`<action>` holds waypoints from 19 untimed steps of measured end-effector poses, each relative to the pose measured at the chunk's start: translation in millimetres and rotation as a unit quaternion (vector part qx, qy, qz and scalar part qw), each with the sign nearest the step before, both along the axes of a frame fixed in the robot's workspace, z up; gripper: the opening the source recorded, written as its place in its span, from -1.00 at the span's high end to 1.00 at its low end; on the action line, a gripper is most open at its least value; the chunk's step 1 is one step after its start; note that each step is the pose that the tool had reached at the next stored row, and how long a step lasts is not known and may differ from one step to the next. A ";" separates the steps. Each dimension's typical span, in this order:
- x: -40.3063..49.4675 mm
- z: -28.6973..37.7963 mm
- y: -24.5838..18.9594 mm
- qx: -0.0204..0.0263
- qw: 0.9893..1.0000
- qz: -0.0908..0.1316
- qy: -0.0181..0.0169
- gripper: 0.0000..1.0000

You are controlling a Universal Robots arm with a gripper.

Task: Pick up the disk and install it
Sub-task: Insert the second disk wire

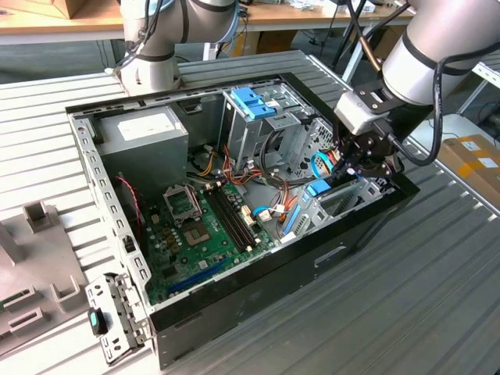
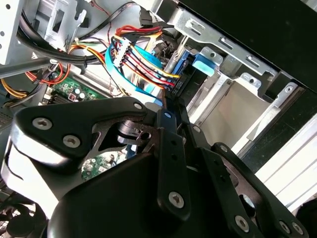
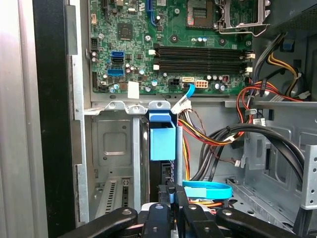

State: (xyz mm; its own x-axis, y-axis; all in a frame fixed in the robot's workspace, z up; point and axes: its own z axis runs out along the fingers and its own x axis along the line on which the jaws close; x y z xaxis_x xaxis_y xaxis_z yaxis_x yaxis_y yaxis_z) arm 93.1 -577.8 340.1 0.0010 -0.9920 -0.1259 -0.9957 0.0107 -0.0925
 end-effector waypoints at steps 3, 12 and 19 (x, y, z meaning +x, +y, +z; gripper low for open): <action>0.0 -2.0 0.0 0.000 1.000 0.000 0.000 0.67; 0.0 -2.7 -0.1 0.000 1.000 0.000 0.000 0.40; 0.0 15.8 0.0 0.000 1.000 0.000 0.000 0.40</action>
